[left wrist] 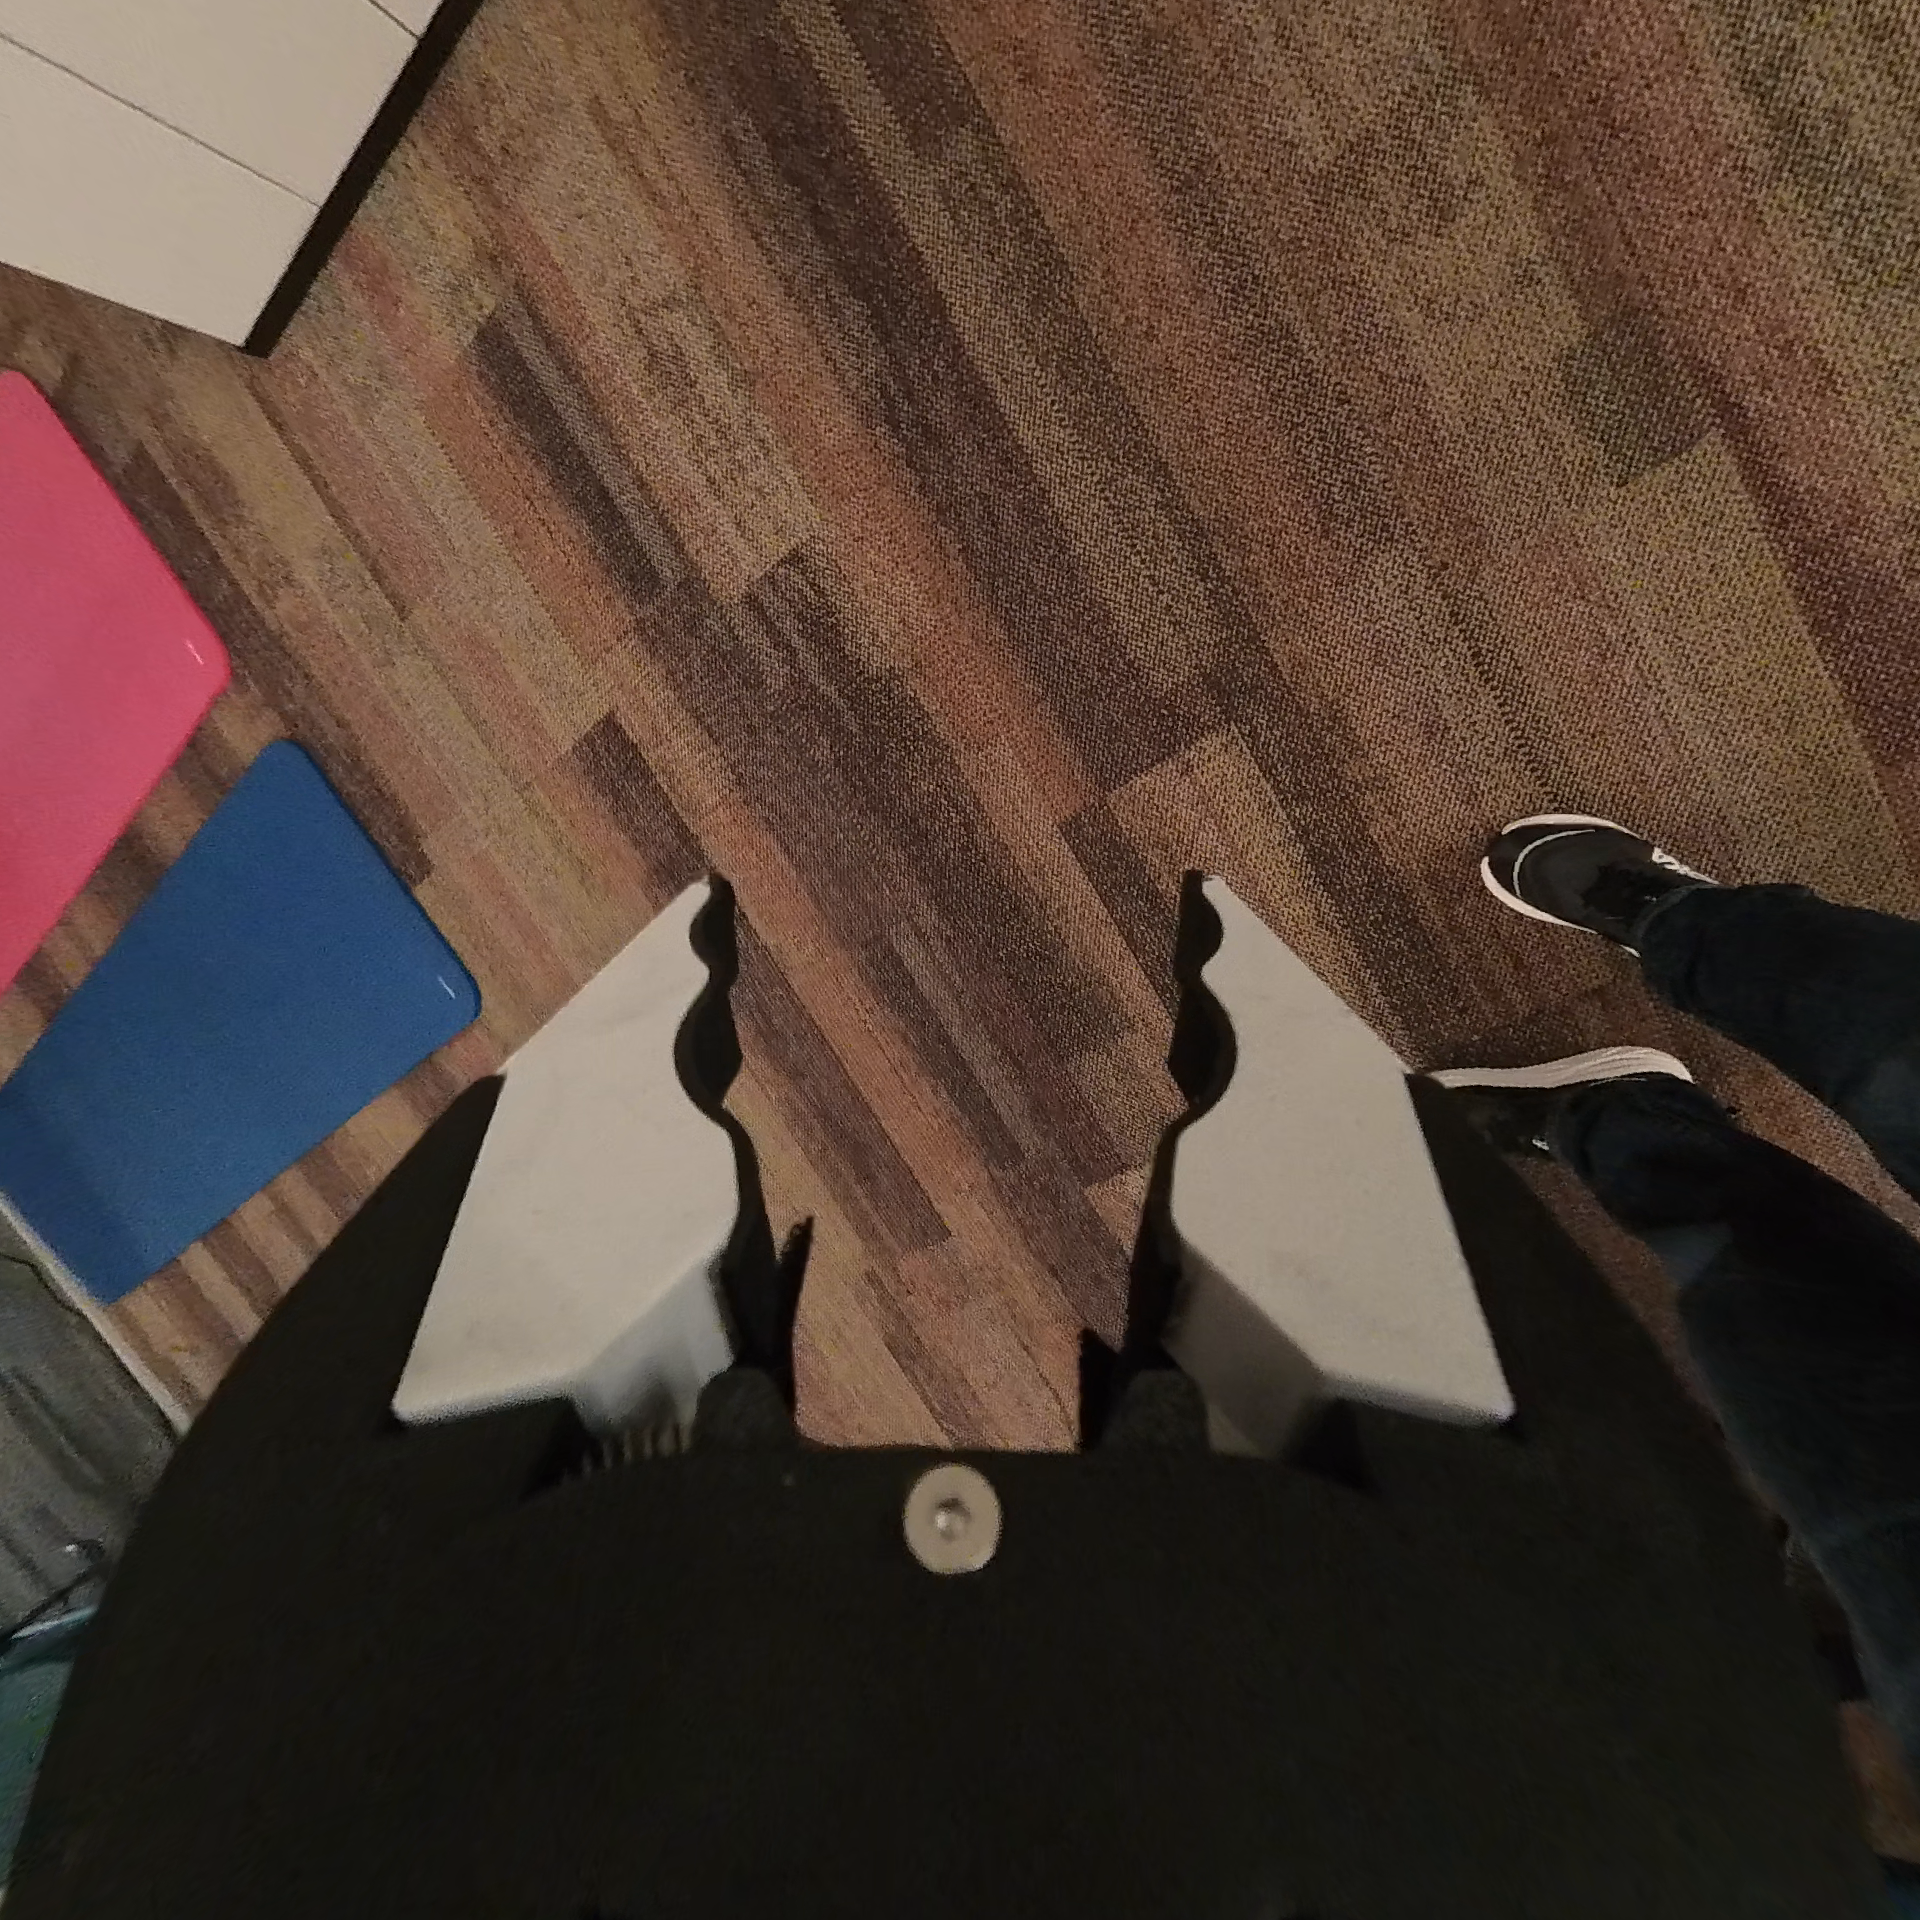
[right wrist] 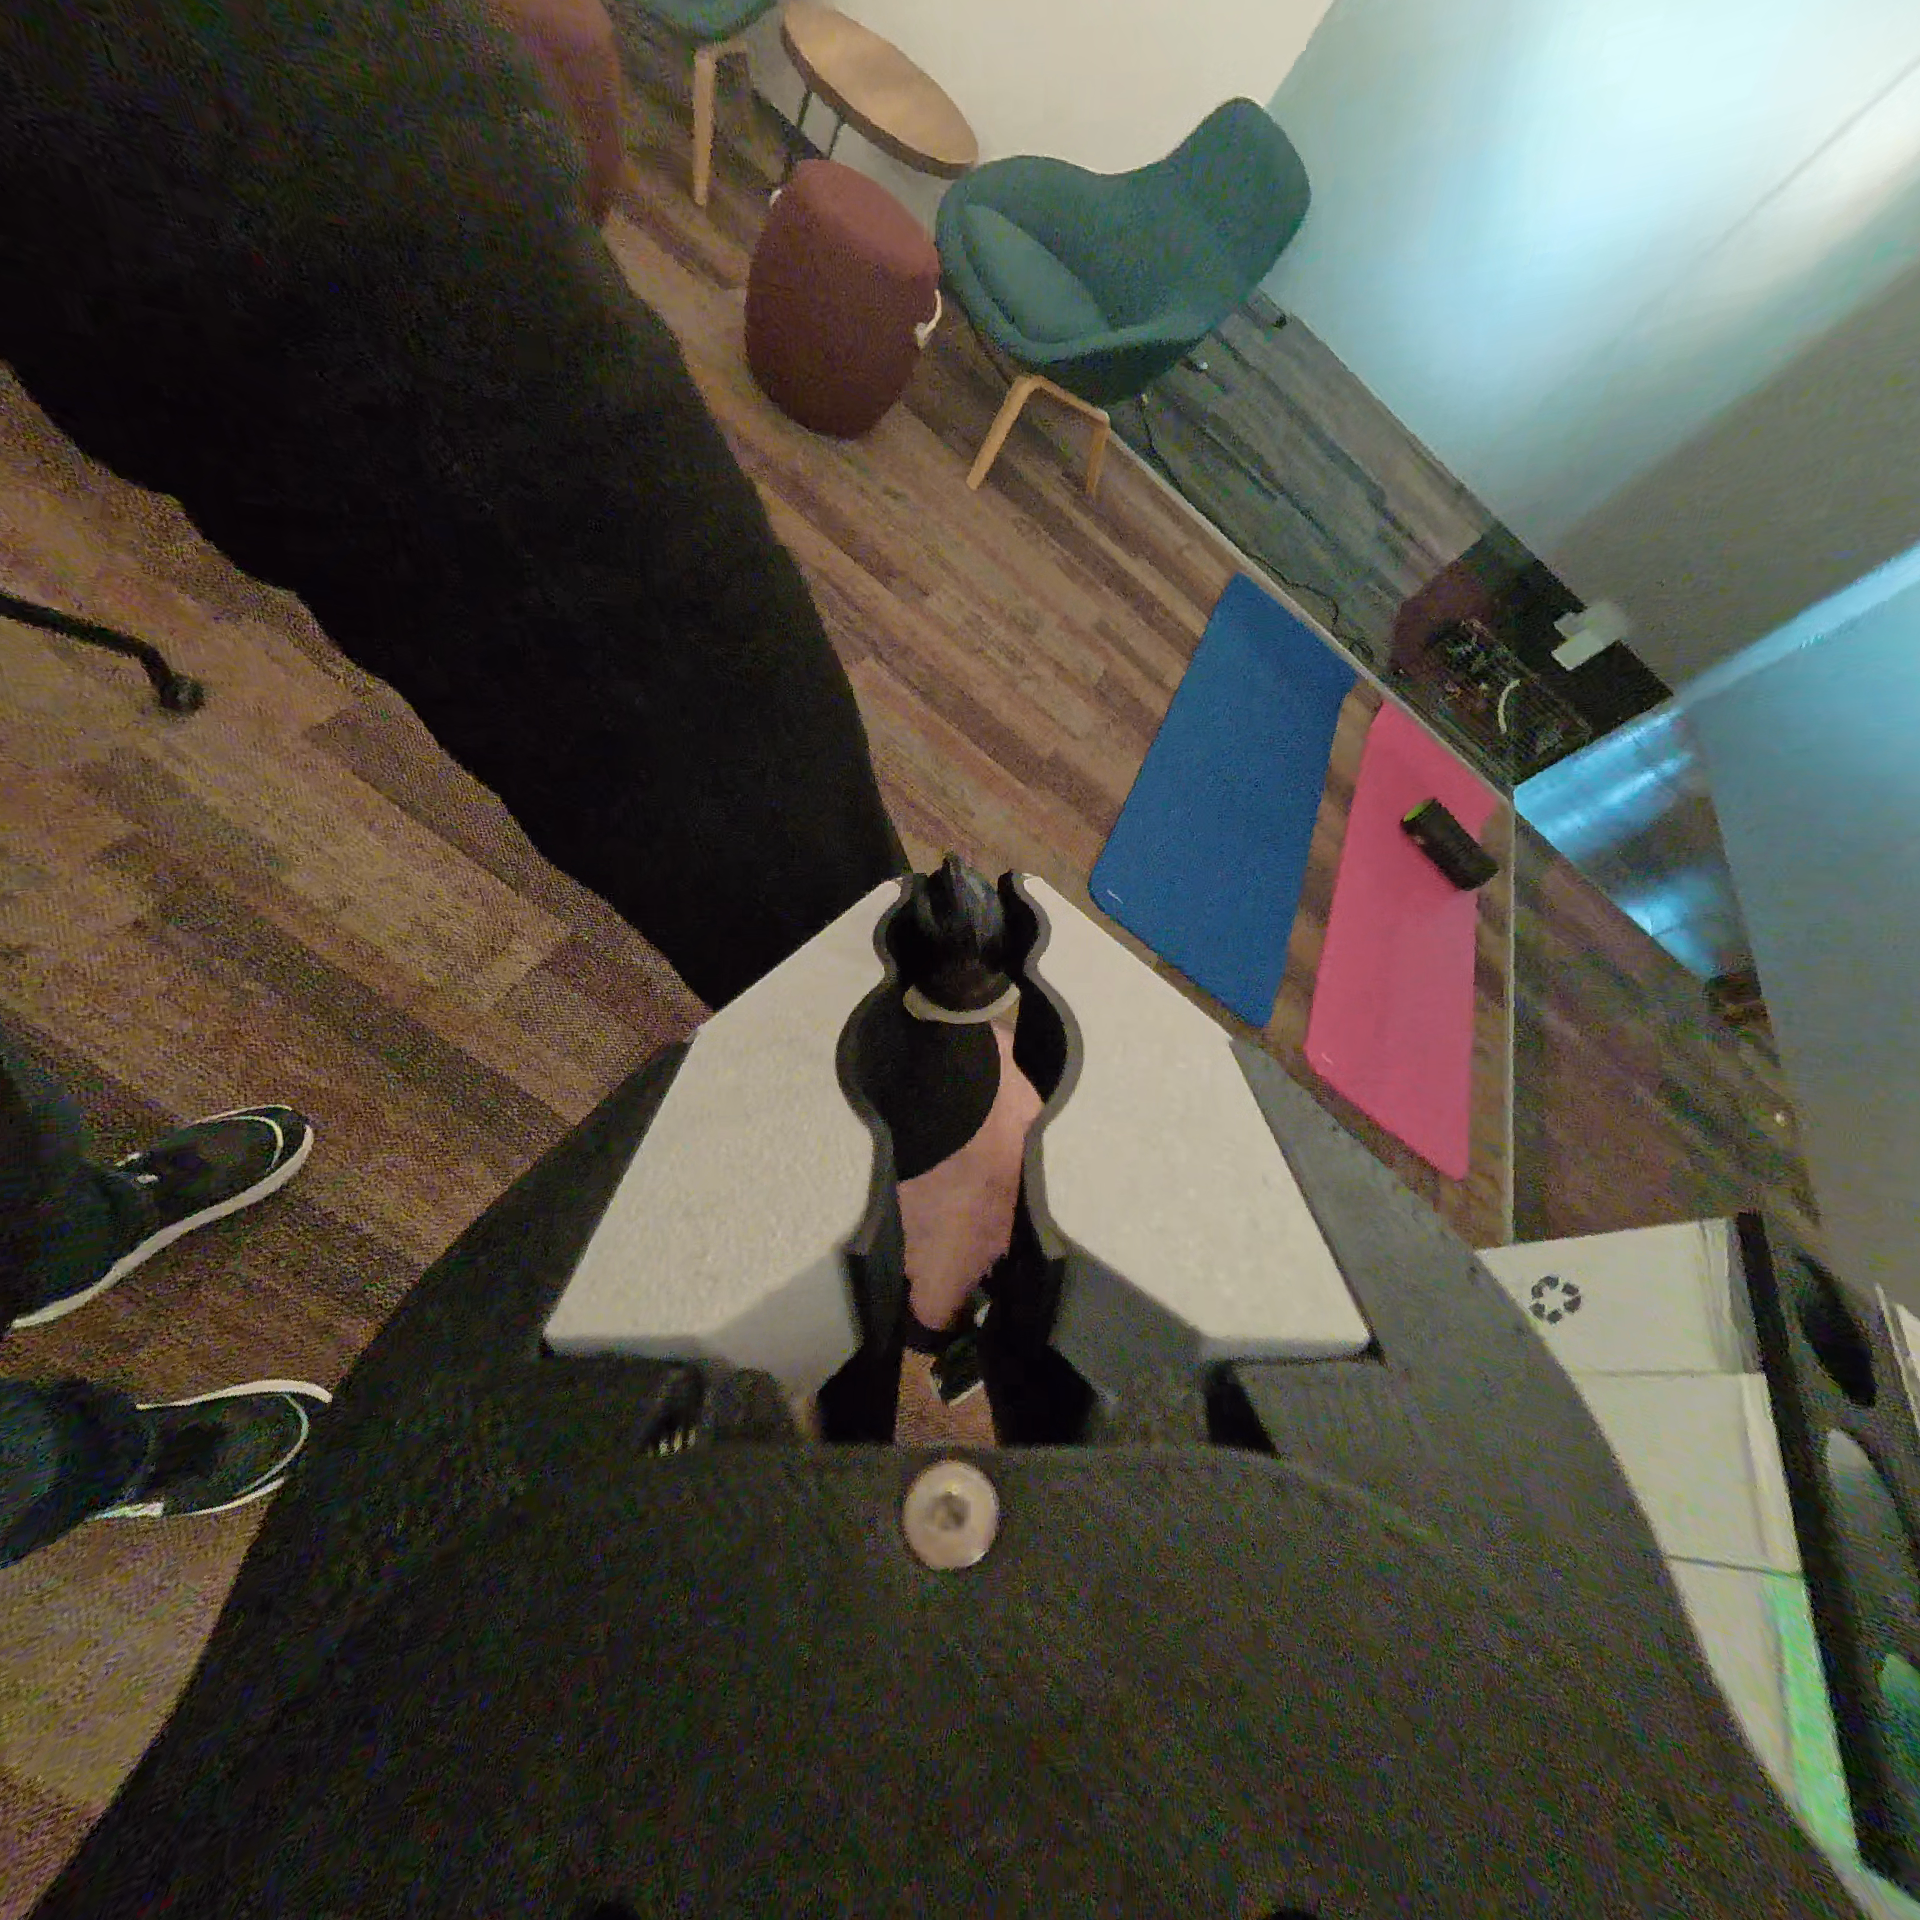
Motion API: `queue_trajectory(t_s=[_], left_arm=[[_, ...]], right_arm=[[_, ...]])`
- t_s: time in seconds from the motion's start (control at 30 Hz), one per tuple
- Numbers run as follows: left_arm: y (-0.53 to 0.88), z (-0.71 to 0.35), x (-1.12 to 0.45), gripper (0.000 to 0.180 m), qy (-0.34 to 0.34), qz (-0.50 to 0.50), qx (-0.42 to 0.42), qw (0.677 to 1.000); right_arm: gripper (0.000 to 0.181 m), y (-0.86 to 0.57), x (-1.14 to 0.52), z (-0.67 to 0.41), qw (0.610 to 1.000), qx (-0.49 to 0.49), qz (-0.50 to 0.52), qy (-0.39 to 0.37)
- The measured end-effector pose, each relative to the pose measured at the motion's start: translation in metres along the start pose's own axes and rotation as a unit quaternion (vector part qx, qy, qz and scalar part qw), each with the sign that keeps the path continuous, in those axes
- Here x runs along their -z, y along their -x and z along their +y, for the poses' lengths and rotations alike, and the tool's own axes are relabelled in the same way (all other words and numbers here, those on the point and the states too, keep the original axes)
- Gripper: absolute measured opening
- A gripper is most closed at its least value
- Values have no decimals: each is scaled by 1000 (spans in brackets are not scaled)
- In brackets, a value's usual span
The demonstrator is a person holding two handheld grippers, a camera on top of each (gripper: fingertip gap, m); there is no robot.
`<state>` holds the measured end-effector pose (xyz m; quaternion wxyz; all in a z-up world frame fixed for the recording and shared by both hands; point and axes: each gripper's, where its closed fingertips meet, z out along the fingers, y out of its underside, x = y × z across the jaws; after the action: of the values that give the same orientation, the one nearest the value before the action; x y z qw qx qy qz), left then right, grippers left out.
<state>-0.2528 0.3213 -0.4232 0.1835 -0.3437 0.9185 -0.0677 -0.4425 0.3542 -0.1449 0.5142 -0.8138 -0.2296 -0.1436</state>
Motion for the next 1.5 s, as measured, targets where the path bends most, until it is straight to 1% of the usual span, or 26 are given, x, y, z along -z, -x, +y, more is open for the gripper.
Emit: queue_trajectory(t_s=[0.07, 0.2, 0.3, 0.4, 0.47, 0.53, 0.67, 0.93, 1.0, 1.1, 1.17, 1.23, 1.4, 1.5], left_arm=[[8, 2, 2, 83, -3, -2, 11, 1000], [22, -3, 12, 86, -36, 5, 63, 997], [33, -8, 20, 86, -58, 18, 109, 992], [44, -9, 26, 86, -68, 16, 134, 988], [47, -14, 32, 85, -85, 33, 157, 983], [51, -18, 39, 85, -99, 50, 184, 977], [58, -24, 51, 85, -125, 69, 217, 966], [60, -34, 56, 85, -142, 87, 241, 956], [57, -38, 52, 85, -138, 90, 243, 956], [52, -44, 42, 85, -126, 93, 239, 958], [47, -53, 36, 85, -126, 106, 240, 957], [44, -62, 30, 85, -124, 116, 245, 955], [36, -78, 11, 84, -114, 142, 270, 946], [33, -87, 2, 84, -108, 150, 277, 943]], right_arm=[[13, -6, 2, 14, 1000, -27, 8, 5], [14, -18, 7, 37, 995, -93, 26, -5], [14, -23, 9, 53, 992, -122, 44, 1], [14, -27, 9, 58, 987, -149, 56, 1], [13, -31, 7, 60, 984, -166, 60, 3], [13, -35, 6, 63, 978, -198, 62, -7], [13, -43, 7, 61, 970, -231, 70, -31], [13, -63, 21, 36, 947, -289, 65, -126], [12, -62, 24, 28, 946, -285, 54, -143], [12, -52, 19, 26, 950, -277, 30, -143], [13, -40, 9, 33, 960, -253, 20, -118], [12, -28, 4, 34, 969, -224, 14, -108], [12, -13, 13, 14, 980, -164, 2, -116], [12, -4, 27, -9, 981, -134, -12, -140]])
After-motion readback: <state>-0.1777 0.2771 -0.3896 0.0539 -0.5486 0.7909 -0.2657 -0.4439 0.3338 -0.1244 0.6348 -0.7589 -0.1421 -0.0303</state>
